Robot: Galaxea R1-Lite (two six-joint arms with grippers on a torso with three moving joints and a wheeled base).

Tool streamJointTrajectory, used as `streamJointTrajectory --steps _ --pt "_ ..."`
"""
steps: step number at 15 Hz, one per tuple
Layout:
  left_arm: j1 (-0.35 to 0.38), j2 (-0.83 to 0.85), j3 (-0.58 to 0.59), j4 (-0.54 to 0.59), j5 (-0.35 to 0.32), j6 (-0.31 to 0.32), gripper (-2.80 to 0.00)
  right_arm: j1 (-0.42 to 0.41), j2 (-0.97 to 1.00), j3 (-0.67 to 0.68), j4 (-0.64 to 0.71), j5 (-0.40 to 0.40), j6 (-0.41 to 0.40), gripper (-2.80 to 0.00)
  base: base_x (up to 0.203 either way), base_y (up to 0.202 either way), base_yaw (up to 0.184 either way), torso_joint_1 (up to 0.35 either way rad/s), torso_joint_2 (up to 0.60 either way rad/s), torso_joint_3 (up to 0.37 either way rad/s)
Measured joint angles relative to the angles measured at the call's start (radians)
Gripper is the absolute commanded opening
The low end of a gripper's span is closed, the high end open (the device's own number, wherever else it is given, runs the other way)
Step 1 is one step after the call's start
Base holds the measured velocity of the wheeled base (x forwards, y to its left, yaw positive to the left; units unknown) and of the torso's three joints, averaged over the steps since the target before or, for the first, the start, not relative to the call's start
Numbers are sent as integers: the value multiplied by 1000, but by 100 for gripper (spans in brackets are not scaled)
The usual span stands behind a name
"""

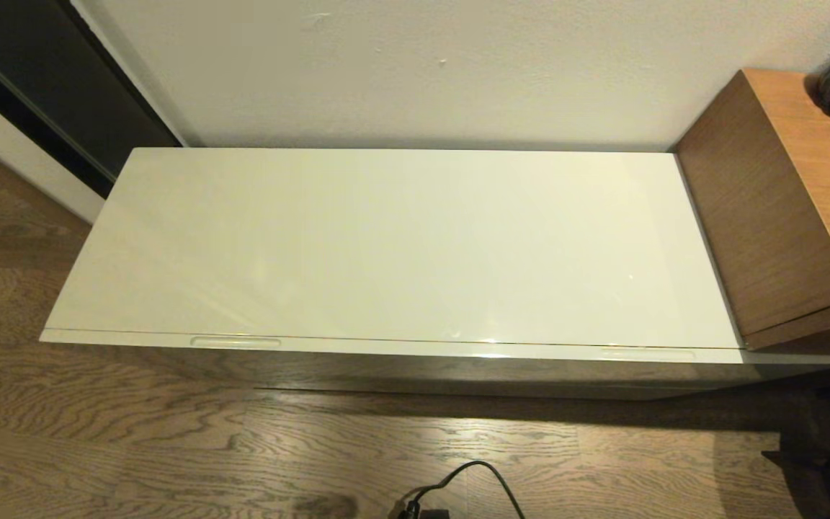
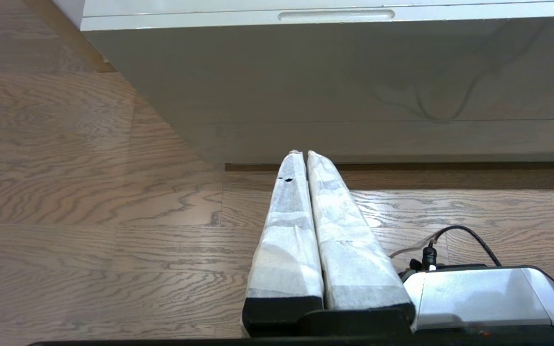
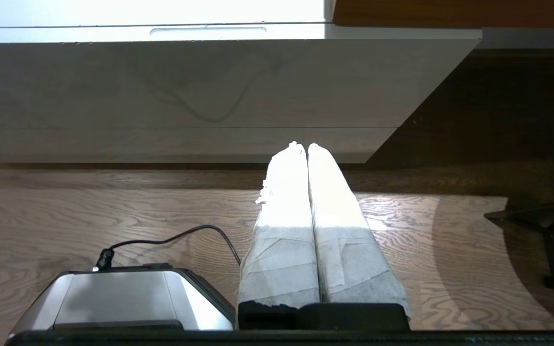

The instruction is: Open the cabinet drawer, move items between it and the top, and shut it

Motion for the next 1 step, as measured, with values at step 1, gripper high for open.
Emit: streamJointTrajectory --steps 1 --pt "0 0 0 0 0 0 -280 0 0 0 0 0 0 -280 0 0 0 0 0 0"
